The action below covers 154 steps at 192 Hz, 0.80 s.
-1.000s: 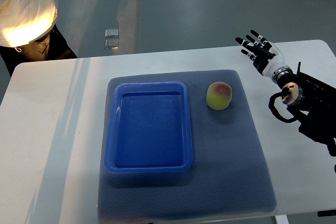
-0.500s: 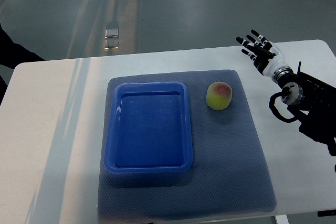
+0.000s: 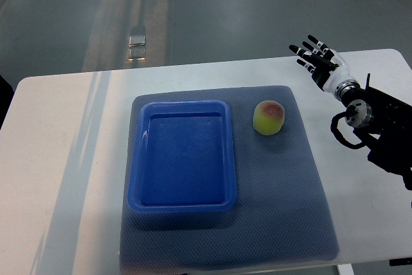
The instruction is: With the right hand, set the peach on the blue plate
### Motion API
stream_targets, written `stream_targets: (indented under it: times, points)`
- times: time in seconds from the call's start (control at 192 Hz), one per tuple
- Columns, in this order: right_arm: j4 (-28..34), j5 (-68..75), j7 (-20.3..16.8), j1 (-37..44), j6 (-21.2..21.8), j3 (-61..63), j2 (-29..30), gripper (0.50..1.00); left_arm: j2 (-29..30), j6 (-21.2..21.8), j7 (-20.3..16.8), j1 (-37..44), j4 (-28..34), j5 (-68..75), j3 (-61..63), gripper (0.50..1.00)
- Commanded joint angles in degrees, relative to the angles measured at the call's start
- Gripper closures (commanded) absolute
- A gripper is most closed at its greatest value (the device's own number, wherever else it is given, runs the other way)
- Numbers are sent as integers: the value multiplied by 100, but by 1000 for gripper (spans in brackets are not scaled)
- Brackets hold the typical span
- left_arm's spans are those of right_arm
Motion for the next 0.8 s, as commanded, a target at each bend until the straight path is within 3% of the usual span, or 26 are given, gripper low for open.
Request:
stream_targets:
  times: [0.0,0.255,0.359,0.604,0.693,0.74,0.745,0.797]
  points:
    - [0,-107,79,-10,-27,-7,10,570,0,3,0,0,-2,0,0,500]
    - [17,-406,132,-10,-9,11,10,570,0,3,0,0,-2,0,0,500]
    - [35,-730,123,16,483,-7,1,568,0,3,0,0,-2,0,0,500]
    - [61,-1531,105,183,720,-25,-34,570,0,3,0,0,16,0,9,500]
    - [88,-2277,97,227,1133,-25,-192,572,0,3,0,0,25,0,9,500]
    - [88,-2278,97,227,1133,-25,-192,572,0,3,0,0,25,0,9,500]
    - [105,-2730,97,323,1377,-25,-236,572,0,3,0,0,33,0,9,500]
    - [132,-3191,97,376,1581,-25,-280,572,0,3,0,0,33,0,18,500]
